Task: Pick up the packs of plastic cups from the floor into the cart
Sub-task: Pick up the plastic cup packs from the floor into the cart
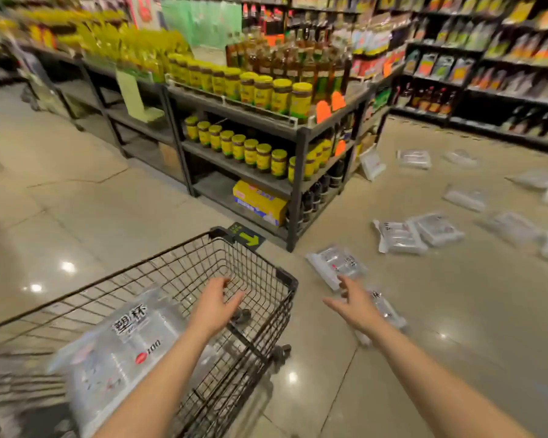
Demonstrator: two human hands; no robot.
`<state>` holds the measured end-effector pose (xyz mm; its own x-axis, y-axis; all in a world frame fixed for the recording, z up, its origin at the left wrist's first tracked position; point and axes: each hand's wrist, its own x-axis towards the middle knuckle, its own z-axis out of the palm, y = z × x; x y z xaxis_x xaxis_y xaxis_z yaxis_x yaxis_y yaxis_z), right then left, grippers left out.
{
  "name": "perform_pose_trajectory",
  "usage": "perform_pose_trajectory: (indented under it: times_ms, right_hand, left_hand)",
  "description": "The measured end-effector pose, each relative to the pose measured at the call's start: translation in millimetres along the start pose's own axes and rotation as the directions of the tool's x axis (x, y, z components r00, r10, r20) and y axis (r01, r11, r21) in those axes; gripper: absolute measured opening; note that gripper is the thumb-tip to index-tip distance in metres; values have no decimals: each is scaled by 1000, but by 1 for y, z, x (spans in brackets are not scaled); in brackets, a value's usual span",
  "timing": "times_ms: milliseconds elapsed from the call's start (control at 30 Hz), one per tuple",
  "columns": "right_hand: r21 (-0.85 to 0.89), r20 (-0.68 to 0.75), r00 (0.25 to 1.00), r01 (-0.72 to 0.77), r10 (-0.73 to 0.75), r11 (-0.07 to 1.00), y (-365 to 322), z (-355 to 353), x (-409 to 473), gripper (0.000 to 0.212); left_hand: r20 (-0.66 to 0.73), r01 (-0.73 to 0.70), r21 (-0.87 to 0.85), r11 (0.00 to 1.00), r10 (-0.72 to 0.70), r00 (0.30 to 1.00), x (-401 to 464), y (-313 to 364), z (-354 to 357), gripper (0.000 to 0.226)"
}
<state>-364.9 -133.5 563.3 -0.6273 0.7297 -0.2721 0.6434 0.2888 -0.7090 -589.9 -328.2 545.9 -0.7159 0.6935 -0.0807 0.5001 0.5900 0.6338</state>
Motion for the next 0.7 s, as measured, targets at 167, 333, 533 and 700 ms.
perform_pose_trajectory:
  times_ms: [167, 333, 533, 700]
  right_hand:
    - [63, -143, 981, -121, 129, 991, 85, -82, -22, 74]
    - [163, -191, 956, -195, 225, 967, 178, -160, -33, 73]
    - [202, -193, 934, -260, 299, 944, 285, -258, -21, 71]
    - [211, -179, 912, -331, 370, 920, 348, -323, -1, 74]
  left_hand:
    - [116, -153, -6, 988, 153, 981, 22, 95, 72, 53]
    - [212, -192, -28, 981, 194, 958, 32, 187, 174, 57]
    - [271, -200, -80, 977, 214, 939, 37, 307, 288, 53]
    - [342, -218, -87, 972, 235, 910, 51, 371, 352, 53]
